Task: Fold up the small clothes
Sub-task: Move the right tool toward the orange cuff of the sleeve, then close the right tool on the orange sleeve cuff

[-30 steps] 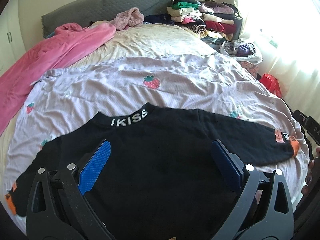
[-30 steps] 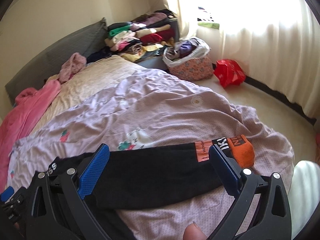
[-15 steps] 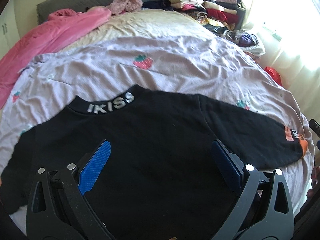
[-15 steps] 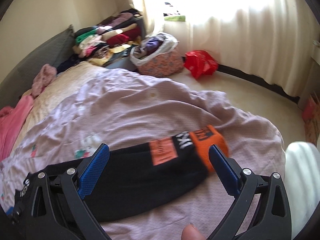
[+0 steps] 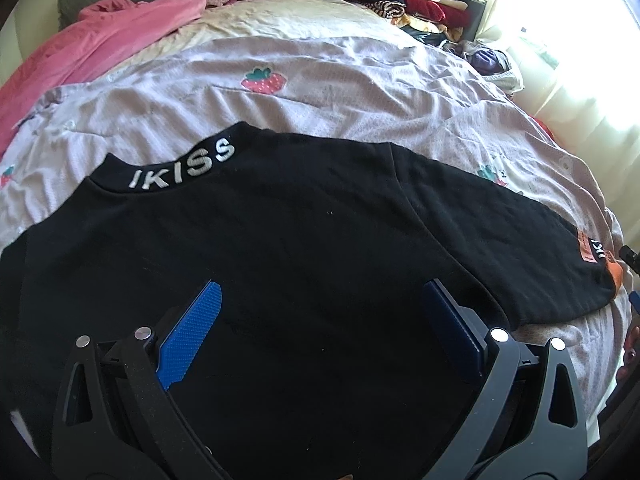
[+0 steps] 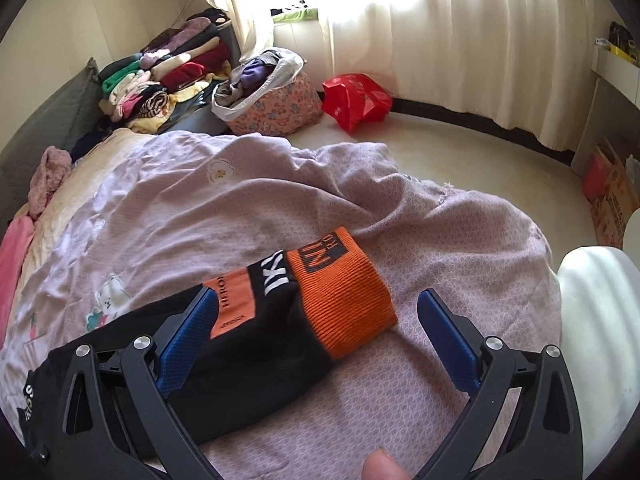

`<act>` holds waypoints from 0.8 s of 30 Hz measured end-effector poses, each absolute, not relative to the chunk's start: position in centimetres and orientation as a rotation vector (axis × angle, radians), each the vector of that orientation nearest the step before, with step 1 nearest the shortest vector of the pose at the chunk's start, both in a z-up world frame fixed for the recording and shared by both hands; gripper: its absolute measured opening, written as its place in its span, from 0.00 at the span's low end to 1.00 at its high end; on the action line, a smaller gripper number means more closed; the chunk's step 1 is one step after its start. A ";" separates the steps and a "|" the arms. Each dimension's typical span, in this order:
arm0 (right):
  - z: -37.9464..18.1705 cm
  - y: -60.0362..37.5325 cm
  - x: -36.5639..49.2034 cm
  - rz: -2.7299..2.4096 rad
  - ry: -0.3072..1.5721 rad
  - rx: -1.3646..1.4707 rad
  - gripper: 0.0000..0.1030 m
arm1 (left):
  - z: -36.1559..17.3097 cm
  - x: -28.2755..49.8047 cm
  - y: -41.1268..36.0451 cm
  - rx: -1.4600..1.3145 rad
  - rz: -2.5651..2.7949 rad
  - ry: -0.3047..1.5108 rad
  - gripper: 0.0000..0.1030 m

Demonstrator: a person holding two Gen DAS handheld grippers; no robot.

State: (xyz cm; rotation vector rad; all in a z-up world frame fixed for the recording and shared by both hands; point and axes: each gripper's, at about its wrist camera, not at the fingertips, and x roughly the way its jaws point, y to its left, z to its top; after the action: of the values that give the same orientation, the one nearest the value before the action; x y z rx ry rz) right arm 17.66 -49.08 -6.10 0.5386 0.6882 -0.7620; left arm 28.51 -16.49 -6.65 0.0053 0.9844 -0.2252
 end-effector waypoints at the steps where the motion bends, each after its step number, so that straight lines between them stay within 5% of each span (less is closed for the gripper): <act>1: -6.2 -49.3 17.7 -0.760 0.686 0.543 0.96 | -6.9 28.5 -16.5 0.004 -0.228 0.990 0.92; 6: -6.9 -50.4 18.1 -0.744 0.673 0.543 0.95 | -7.6 28.7 -16.6 0.018 -0.229 0.993 0.92; 11: -8.4 -50.7 19.3 -0.710 0.733 0.531 0.70 | -8.1 29.0 -16.5 0.001 -0.233 0.999 0.92; 14: -8.8 -50.7 19.4 -0.704 0.751 0.524 0.51 | -8.4 29.0 -16.4 0.000 -0.233 0.995 0.92; 16: -8.6 -50.5 19.2 -0.685 0.739 0.524 0.25 | -8.4 29.0 -16.3 -0.001 -0.234 0.993 0.92; 18: -8.1 -50.1 19.1 -0.671 0.720 0.509 0.11 | -8.4 29.0 -16.2 -0.006 -0.235 0.987 0.92; 24: -5.7 -47.6 18.9 -0.531 0.647 0.463 0.10 | -7.5 28.3 -15.7 -0.019 -0.241 0.974 0.92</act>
State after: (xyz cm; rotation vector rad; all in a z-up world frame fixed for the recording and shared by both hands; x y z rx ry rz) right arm 18.93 -47.55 -5.66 0.4635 0.6473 -0.5311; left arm 28.34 -15.71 -7.47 -0.0195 0.9740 -0.2405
